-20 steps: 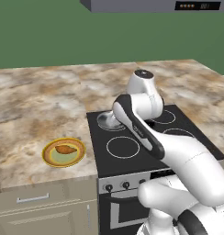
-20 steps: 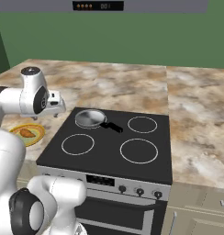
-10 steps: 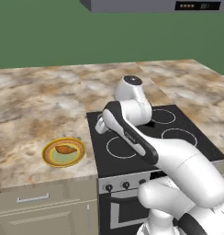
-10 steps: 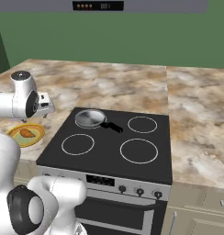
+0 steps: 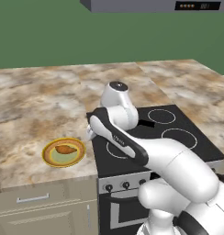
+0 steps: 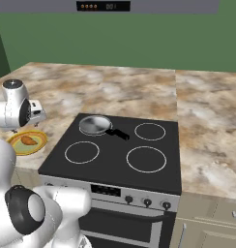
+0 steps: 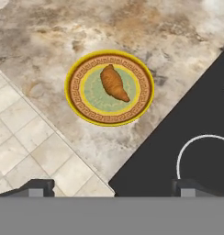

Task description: Pick the croissant and place it on the pan. Then turn on the stove to warm the croissant.

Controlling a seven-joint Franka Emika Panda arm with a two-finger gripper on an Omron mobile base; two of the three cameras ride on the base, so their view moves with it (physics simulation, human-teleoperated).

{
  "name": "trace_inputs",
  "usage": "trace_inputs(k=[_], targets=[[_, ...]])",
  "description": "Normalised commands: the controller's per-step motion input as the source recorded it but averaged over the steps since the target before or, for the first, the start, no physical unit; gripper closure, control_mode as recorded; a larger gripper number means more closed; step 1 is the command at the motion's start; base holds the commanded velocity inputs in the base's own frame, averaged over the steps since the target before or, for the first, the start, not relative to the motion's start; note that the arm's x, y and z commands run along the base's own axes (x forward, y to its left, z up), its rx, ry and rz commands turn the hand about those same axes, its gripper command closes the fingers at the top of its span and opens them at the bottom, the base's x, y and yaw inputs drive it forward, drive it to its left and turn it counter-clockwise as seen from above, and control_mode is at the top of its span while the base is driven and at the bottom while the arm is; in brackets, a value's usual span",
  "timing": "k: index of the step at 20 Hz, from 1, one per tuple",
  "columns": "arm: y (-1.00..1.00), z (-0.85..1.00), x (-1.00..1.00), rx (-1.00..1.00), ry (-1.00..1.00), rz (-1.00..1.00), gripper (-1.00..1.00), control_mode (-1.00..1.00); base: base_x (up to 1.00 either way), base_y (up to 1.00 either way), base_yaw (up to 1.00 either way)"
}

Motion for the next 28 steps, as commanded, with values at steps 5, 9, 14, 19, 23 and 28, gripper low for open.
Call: trace_inputs(k=[5, 9, 14, 19, 23, 28], targets=[[0.40, -0.17, 0.00, 0.00, 0.00, 0.11, -1.00, -1.00, 0.00, 0.00, 0.00], [0.35, -0.19, 0.00, 0.00, 0.00, 0.09, -1.00, -1.00, 0.00, 0.00, 0.00], [0.25, -0.18, 0.00, 0.00, 0.00, 0.05, -1.00, -1.00, 0.00, 0.00, 0.00], [0.14, -0.17, 0.00, -0.03, 0.00, 0.03, -1.00, -1.00, 0.00, 0.00, 0.00], [0.05, -0.15, 0.02, -0.03, 0.00, 0.02, -1.00, -1.00, 0.00, 0.00, 0.00], [0.02, -0.11, 0.12, -0.01, 0.00, 0.01, -1.00, -1.00, 0.00, 0.00, 0.00]])
